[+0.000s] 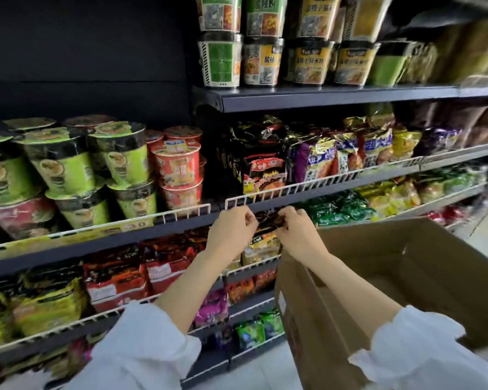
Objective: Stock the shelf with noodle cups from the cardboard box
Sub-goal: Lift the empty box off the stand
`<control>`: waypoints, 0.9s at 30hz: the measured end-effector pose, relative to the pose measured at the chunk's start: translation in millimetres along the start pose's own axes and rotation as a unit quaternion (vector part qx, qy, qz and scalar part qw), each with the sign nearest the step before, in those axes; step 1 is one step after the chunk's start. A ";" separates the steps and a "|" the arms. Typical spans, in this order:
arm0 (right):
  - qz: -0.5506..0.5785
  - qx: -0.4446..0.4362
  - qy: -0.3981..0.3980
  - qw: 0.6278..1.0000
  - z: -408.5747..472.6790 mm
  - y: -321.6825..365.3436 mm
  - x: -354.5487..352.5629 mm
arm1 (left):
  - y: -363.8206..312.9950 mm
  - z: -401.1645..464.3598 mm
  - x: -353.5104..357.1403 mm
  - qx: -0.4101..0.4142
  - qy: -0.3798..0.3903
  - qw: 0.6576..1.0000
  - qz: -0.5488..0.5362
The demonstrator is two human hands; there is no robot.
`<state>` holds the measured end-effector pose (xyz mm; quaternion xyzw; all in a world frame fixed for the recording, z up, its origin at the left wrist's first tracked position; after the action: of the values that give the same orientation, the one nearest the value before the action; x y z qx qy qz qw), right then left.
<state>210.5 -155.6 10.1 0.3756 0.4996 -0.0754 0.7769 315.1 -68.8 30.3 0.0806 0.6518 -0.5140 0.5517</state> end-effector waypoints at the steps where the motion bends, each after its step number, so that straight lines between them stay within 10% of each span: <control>1: -0.002 0.011 0.015 1.000 -11.4 -11.4 2.7 | -2.9 -6.8 13.6 -0.006 0.015 1.000 0.000; 19: -0.111 -0.009 0.264 0.958 -234.0 -149.3 -7.7 | -84.4 -223.3 202.5 -0.040 0.236 0.967 0.083; 27: -0.216 -0.091 0.181 0.955 -265.8 -148.0 -15.0 | -95.6 -257.2 195.1 0.020 0.089 0.956 0.280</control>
<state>-61.1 -88.9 -110.7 0.1938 0.7060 -0.1264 0.6694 13.3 -7.5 -106.0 0.3164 0.6393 -0.3423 0.6116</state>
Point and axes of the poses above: each hand's wrist, its own z-axis towards the middle knuckle, its own x-axis out of the palm, y = z × x, the point moved 9 cm from there along z, towards the middle knuckle, and after that the axes turned 8 degrees about -x, right-handed, at the moved point
